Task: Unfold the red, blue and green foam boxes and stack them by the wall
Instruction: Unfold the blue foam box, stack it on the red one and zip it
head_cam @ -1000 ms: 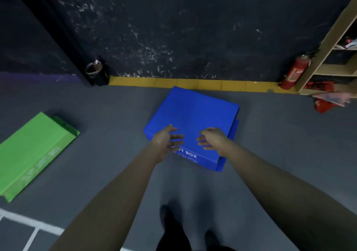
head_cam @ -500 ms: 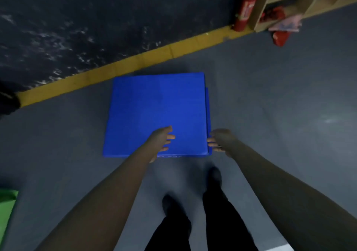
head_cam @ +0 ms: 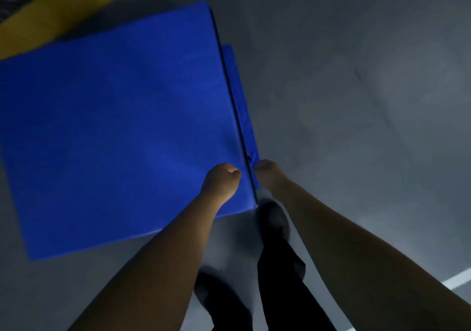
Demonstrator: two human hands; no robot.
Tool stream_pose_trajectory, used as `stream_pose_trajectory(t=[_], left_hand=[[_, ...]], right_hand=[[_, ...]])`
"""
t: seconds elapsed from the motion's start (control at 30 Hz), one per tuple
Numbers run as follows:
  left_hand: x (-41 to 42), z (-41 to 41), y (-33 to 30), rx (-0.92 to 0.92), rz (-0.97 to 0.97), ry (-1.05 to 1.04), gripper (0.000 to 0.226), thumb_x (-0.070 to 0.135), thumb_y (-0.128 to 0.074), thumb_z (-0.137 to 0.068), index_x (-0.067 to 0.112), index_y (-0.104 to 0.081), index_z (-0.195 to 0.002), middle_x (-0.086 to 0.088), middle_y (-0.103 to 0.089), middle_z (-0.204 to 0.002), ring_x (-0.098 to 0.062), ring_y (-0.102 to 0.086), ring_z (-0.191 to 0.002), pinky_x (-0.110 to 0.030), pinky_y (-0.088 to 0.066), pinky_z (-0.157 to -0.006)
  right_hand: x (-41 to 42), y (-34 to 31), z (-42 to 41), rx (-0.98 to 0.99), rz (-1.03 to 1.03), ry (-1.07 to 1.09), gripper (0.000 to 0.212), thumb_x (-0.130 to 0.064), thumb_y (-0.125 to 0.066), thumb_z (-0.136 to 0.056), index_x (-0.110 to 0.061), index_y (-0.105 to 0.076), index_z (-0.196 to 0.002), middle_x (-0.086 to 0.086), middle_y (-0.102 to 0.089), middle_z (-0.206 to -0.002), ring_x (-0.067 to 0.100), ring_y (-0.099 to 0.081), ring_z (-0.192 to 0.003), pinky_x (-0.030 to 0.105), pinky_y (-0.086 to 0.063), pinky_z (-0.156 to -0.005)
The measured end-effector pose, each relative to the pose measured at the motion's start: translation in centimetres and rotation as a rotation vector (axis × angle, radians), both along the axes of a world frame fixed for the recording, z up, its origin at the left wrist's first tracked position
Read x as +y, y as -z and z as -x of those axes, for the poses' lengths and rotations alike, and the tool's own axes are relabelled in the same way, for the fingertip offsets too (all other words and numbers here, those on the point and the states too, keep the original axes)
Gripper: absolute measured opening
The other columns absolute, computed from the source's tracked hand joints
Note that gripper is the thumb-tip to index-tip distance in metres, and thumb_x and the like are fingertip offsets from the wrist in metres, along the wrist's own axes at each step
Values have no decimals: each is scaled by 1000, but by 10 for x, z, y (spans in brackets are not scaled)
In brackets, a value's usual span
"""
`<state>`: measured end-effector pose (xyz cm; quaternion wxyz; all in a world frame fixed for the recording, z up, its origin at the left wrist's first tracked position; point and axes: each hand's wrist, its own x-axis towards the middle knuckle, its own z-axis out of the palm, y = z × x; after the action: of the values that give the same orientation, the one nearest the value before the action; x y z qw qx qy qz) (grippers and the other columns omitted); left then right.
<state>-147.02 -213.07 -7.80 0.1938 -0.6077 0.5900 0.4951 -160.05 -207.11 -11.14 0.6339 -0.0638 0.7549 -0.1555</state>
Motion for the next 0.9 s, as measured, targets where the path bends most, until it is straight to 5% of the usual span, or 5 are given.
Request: stream_pose_trajectory(t=[0.13,0.33,0.63,0.73,0.9], left_hand=[[-7,4,35,-121,211,97,22,25,-54,-97,14,-70,-106,-11,-67,-115,-33,-58,-112,-36,-48,-84],[-16,12,64,-228,332,72,80,46,-63,-93,26,-23,-159,-8,3,-170,-37,6,-155,-66,-15,-120],[1,17,97,-226,489,111,105,59,-75,-77,19,-21,-158,-15,5,-169,-43,12,-154,-74,-6,-117],[4,17,112,-193,643,252,105,63,-74,-73,15,-28,-155,-16,-3,-169,-41,7,-155,-68,0,-119],[14,21,132,-174,801,253,97,57,-67,-78,13,-30,-156,-19,-6,-169,-37,-1,-156,-63,-3,-123]], right_hand=[[-9,46,-13,-28,-1,25,38,-24,-46,-105,-1,-60,-131,18,-62,-130,18,-51,-98,30,-43,-89],[-8,83,-28,-78,-13,173,93,-84,-38,-79,-16,-56,-139,7,-57,-141,30,-57,-126,48,-44,-110],[9,139,-22,84,-8,265,34,-35,-52,-97,-17,-56,-68,7,-60,-74,24,-58,-72,45,-52,-74],[8,178,-15,103,-36,112,18,-27,-55,-98,-16,-67,-92,11,-65,-95,27,-63,-88,36,-50,-78],[11,241,-6,176,-72,-4,49,-26,-60,-94,-10,-46,-138,18,-55,-132,39,-60,-116,44,-55,-92]])
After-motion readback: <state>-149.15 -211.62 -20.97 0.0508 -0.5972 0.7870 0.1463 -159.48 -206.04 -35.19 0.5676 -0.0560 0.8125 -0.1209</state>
